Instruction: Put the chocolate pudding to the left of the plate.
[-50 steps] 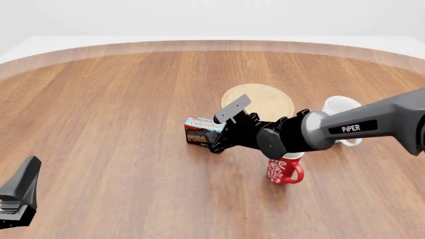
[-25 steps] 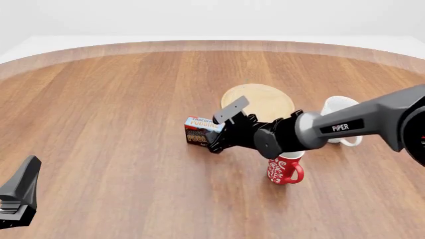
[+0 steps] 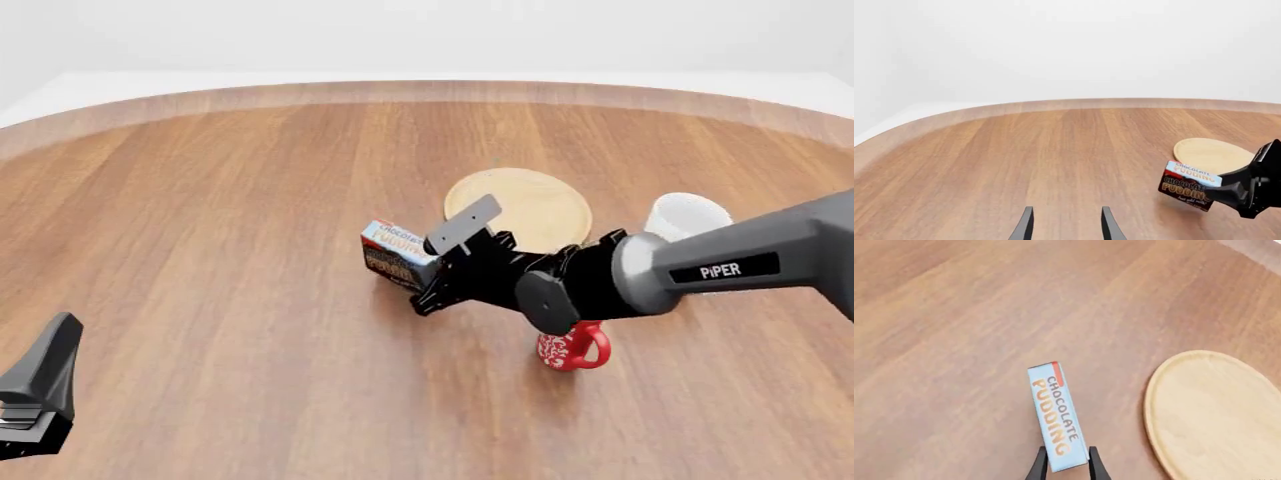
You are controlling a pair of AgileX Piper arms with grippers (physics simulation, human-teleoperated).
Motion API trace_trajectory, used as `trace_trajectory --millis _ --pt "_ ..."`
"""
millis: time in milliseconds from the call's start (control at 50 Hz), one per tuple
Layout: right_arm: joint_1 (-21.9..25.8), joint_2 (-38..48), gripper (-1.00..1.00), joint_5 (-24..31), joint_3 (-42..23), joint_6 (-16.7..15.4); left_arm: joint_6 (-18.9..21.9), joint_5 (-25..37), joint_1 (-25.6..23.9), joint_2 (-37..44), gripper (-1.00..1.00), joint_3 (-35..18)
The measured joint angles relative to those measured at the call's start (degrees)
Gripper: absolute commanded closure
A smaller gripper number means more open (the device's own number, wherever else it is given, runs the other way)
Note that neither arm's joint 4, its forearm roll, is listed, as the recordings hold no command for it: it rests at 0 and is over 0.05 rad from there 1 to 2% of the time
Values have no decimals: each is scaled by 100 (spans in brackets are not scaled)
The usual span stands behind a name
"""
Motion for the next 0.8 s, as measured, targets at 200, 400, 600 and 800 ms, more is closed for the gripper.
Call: trace_trajectory --millis 200,400,600,800 --pt "97 -519 100 53 301 65 0 0 0 0 -100 0" --pt "83 -1004 100 465 249 -12 0 0 0 0 -100 0" --pt "-22 -1268 100 1208 -363 -247 0 0 0 0 -100 0" --pt "-157 -1300 100 1910 -1146 -438 0 0 0 0 -100 0"
